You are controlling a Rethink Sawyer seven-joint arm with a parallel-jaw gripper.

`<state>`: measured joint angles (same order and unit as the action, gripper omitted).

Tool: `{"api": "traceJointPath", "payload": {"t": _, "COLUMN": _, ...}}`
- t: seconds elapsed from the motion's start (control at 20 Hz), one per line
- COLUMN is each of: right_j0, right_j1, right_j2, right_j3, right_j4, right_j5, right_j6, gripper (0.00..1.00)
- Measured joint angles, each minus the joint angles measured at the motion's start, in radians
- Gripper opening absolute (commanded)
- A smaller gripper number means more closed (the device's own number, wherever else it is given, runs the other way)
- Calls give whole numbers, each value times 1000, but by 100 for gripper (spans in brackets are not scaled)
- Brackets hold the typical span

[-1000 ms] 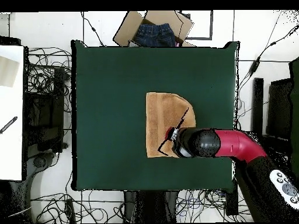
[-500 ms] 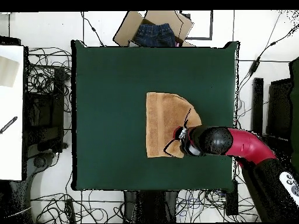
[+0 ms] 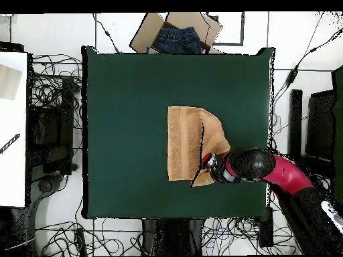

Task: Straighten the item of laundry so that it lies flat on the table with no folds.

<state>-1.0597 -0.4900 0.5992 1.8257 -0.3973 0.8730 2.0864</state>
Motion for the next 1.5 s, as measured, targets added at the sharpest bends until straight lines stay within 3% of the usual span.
{"api": "traceJointPath", "payload": {"t": 0.4, "right_j0": 14, "right_j1": -115, "right_j2": 10, "right_j3": 34, "right_j4": -191, "right_j5": -210, "right_j6": 0, "gripper": 0}}
{"api": "traceJointPath", "payload": {"t": 0.45, "right_j0": 33, "right_j1": -155, "right_j2": 6, "right_j3": 39, "right_j4": -243, "right_j5": -270, "right_j6": 0, "gripper": 0}}
{"api": "traceJointPath", "payload": {"t": 0.65, "right_j0": 81, "right_j1": -208, "right_j2": -6, "right_j3": 43, "right_j4": -306, "right_j5": -341, "right_j6": 0, "gripper": 0}}
{"api": "traceJointPath", "payload": {"t": 1.0, "right_j0": 231, "right_j1": -264, "right_j2": -92, "right_j3": 41, "right_j4": -393, "right_j5": -469, "right_j6": 0, "gripper": 0}}
{"api": "traceJointPath", "payload": {"t": 1.5, "right_j0": 547, "right_j1": -205, "right_j2": -390, "right_j3": 25, "right_j4": -425, "right_j5": -762, "right_j6": 7, "gripper": 0}}
